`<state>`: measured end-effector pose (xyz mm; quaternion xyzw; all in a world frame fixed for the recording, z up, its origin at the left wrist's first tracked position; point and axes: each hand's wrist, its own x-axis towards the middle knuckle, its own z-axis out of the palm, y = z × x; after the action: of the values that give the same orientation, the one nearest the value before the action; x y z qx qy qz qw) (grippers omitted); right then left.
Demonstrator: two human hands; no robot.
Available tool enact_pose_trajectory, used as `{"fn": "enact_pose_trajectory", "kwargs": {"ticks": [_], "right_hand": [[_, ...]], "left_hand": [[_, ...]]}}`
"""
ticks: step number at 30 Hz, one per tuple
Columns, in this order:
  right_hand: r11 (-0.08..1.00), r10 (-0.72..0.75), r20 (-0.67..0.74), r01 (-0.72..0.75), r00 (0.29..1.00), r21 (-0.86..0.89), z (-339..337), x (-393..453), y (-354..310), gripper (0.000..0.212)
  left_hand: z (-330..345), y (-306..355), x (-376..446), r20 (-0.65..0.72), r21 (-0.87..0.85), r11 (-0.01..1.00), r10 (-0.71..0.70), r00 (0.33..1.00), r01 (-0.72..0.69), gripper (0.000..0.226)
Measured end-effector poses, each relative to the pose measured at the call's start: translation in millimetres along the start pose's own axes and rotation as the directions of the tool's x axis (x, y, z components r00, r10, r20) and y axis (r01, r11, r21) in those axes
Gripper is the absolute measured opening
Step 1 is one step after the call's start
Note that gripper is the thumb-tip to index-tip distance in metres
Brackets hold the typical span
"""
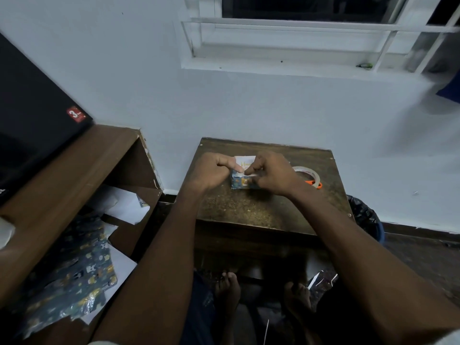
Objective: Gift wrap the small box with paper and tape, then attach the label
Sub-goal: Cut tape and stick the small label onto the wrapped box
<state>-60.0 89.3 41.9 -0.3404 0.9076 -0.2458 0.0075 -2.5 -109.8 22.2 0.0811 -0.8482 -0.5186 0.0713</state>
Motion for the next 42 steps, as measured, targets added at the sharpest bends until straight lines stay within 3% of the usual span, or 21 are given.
{"fn": "enact_pose_trajectory", "kwargs": {"ticks": [5, 13, 19, 30, 38, 42], "right_hand": [[0.996, 0.028, -0.013, -0.027, 1.000, 0.086, 0, 0, 2, 0.030], [0.978, 0.050, -0.048, -0.039, 0.998, 0.204, 2, -1, -2, 0.016], [0.982, 0.060, -0.066, -0.047, 0.996, 0.183, 8, 3, 2, 0.026], [0.982, 0.103, -0.130, -0.080, 0.986, 0.171, 21, 9, 2, 0.027], [0.984, 0.108, -0.173, -0.080, 0.979, 0.158, 29, 10, 0, 0.033], [0.989, 0.096, -0.226, -0.068, 0.969, 0.129, 32, 8, -1, 0.030]], "left_hand": [[2, -3, 3, -0.021, 0.023, 0.998, 0.054, 0.998, -0.053, 0.040], [5, -8, 5, -0.069, 0.048, 0.996, 0.077, 0.995, -0.074, 0.042], [6, -14, 8, -0.079, 0.062, 0.995, 0.087, 0.993, -0.082, 0.049], [7, -18, 11, -0.081, 0.163, 0.976, 0.156, 0.984, -0.142, 0.059], [6, -15, 8, -0.064, 0.156, 0.976, 0.167, 0.984, -0.155, 0.053], [5, -11, 2, -0.025, 0.156, 0.970, 0.196, 0.980, -0.189, 0.034]]}}
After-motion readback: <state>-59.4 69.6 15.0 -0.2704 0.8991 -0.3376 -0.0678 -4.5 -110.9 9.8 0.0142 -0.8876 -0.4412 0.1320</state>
